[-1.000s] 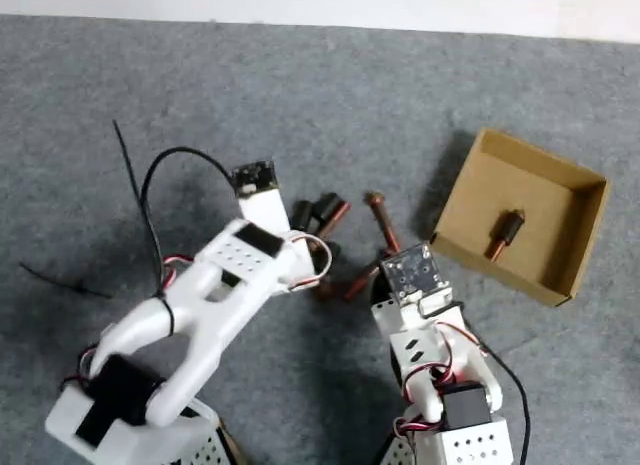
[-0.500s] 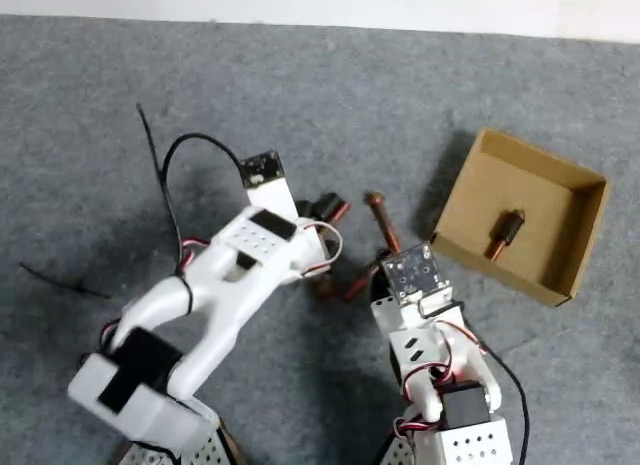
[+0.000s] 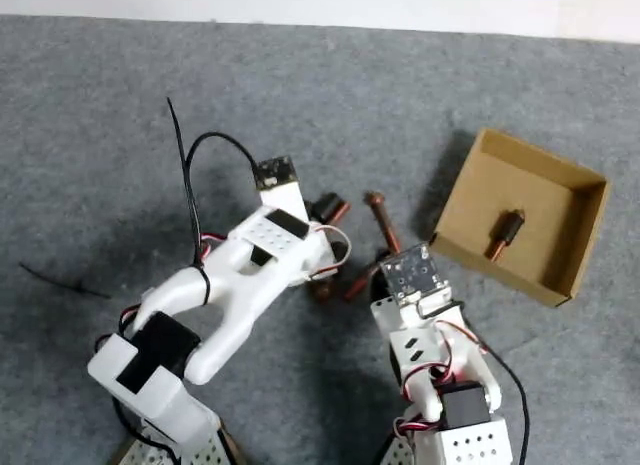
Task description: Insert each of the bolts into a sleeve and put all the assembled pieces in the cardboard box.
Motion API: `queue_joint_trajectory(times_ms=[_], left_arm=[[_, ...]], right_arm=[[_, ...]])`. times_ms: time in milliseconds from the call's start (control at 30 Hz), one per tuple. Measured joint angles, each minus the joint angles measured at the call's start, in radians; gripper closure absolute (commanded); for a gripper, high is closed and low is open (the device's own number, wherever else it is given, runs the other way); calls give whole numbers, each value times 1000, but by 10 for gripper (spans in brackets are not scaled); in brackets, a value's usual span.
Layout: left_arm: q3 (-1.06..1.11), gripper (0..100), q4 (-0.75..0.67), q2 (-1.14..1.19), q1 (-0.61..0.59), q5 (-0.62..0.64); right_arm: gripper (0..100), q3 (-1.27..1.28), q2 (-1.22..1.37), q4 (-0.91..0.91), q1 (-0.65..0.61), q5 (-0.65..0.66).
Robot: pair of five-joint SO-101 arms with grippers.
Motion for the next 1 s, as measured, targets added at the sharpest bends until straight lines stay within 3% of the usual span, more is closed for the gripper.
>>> queue_joint_trajectory(times_ms=[100,200,467,667,800,1000], left_arm=[[-2,902,0,2,0,0],[-2,998,-6,3,0,0],[-2,995,-8,3,-8,0],[-35,995,51,5,-138,-57],[-38,995,114,-38,-229,-307],[-38,995,118,-80,-348,-924]], right_arm=[[994,0,0,0,0,0],[994,0,0,0,0,0],[994,0,0,0,0,0],[994,0,0,0,0,0],[994,0,0,0,0,0],[994,0,0,0,0,5]])
